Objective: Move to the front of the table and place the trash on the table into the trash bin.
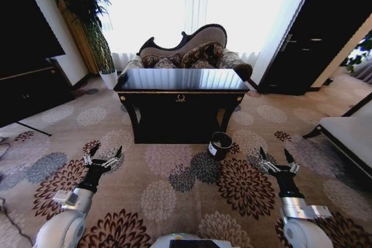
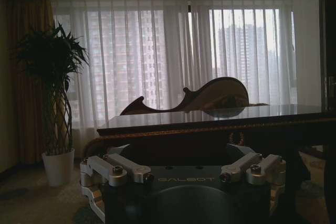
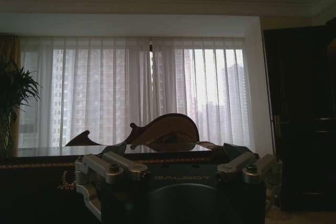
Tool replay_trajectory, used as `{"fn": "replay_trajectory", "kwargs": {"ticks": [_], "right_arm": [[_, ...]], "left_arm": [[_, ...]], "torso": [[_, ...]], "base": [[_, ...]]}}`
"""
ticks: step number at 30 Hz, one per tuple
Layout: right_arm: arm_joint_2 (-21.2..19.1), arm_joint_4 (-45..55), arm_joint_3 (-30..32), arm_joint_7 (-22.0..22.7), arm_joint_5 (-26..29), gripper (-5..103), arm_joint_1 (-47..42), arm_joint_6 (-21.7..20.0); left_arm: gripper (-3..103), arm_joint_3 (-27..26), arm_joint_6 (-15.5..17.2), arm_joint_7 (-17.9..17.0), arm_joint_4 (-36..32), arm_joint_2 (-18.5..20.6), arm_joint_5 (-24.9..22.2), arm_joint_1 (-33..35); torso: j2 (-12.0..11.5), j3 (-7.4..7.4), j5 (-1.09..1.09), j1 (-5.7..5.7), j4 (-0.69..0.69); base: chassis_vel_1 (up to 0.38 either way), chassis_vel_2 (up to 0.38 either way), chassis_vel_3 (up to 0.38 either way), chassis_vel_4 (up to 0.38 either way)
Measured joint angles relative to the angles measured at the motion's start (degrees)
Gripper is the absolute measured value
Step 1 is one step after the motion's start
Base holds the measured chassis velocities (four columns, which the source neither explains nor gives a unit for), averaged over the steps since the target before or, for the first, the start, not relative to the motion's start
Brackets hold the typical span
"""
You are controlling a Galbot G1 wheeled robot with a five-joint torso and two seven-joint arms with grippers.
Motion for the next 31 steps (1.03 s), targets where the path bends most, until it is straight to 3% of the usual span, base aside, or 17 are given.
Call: {"fn": "replay_trajectory", "kwargs": {"ticks": [31], "right_arm": [[0.0,0.0,0.0,0.0,0.0,100,0.0,0.0]], "left_arm": [[100,0.0,0.0,0.0,0.0,0.0,0.0,0.0]], "torso": [[0.0,0.01,0.0,0.01,0.0]], "base": [[0.031,-0.038,-0.034,0.036]]}}
